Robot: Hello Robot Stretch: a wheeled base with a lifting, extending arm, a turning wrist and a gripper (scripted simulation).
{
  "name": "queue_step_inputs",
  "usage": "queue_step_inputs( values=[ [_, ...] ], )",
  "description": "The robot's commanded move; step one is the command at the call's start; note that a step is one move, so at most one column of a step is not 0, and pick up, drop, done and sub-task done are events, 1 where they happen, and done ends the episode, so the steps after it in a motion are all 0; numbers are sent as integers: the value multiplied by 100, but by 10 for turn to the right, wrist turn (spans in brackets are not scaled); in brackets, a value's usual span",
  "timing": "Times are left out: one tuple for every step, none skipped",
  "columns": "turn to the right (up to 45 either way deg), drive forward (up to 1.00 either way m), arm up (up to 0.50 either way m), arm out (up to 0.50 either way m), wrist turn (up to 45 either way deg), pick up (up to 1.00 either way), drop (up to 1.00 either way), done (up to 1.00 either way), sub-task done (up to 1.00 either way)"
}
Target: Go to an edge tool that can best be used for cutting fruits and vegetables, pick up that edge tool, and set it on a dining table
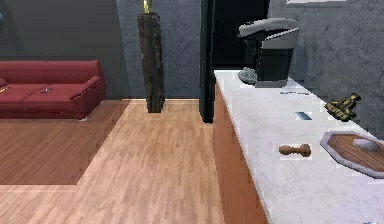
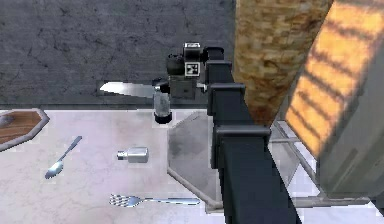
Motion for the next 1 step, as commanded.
queue_step_inputs(
  values=[
    [0, 0, 0, 0, -450, 0, 0, 0, 0]
  ],
)
